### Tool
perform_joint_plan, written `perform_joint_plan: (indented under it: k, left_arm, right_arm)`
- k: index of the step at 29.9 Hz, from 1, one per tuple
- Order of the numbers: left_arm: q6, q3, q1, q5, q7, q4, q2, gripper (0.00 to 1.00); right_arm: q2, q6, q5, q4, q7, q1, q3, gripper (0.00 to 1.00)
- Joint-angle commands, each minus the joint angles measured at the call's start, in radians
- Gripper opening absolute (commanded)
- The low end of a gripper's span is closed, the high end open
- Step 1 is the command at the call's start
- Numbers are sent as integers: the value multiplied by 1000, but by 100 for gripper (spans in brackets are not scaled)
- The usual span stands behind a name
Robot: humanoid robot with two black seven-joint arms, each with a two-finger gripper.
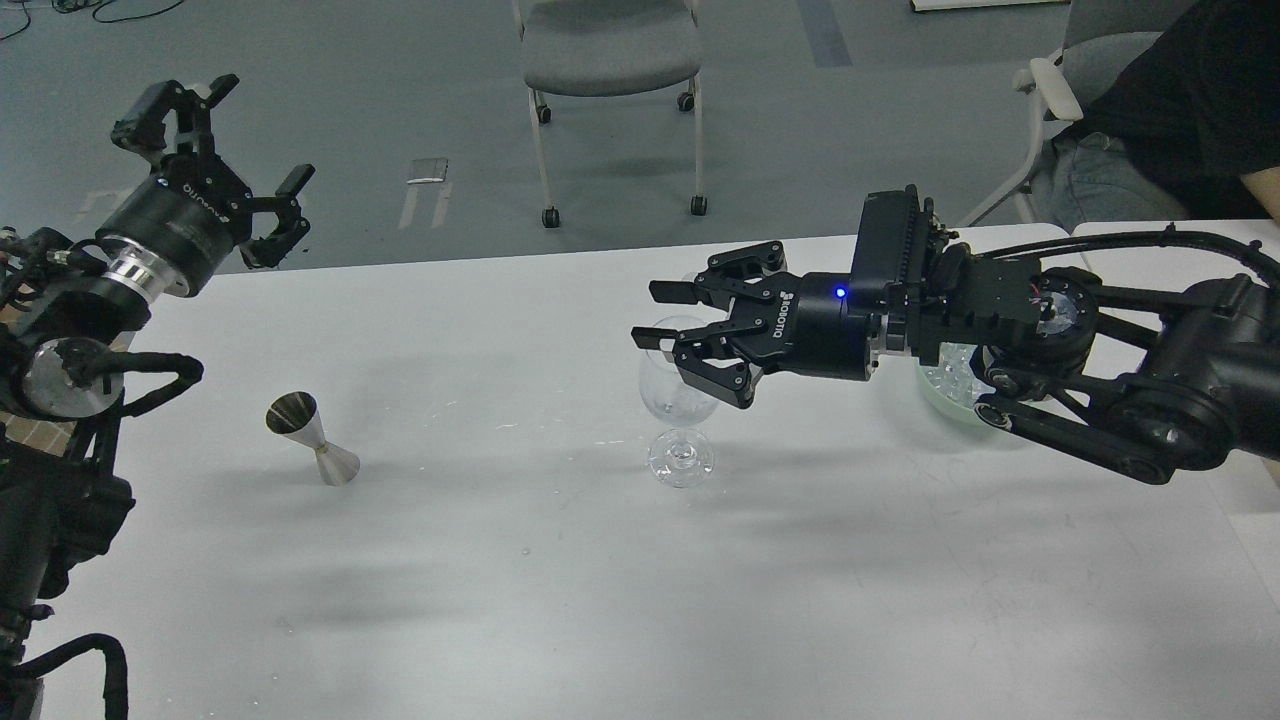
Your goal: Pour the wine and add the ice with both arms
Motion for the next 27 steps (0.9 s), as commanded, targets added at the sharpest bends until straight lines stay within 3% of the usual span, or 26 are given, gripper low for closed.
perform_joint_plan:
  k: [1, 6, 8, 9, 11, 17, 21, 27]
  left_arm:
    - [0, 0, -1, 0, 0, 0, 0, 98]
    - [0, -1, -3, 0, 0, 0, 0, 98]
    - [0, -1, -3, -2, 0, 0, 2, 98]
    - [0, -1, -4, -2, 0, 0, 4, 98]
    - [0, -3, -6, -8, 9, 0, 2, 98]
    - [0, -7, -9, -18, 9, 2, 0, 98]
    - [77, -4, -53, -60, 5, 5, 0, 98]
    - [73, -1, -83, -67, 14, 14, -1, 98]
  right_arm:
    - [-2, -5, 0, 0, 0, 0, 2, 60]
    - [-3, -6, 5, -3, 0, 0, 37, 66]
    - [-3, -6, 38, -3, -2, 0, 75, 77]
    - [-2, -8, 82, -5, -3, 0, 109, 90]
    - [0, 3, 167, -17, -3, -8, 190, 99]
    - [55, 6, 374, -152, -3, 5, 298, 100]
    - [84, 6, 471, -248, -3, 41, 313, 100]
    - [126, 6, 650, -354, -6, 57, 365, 100]
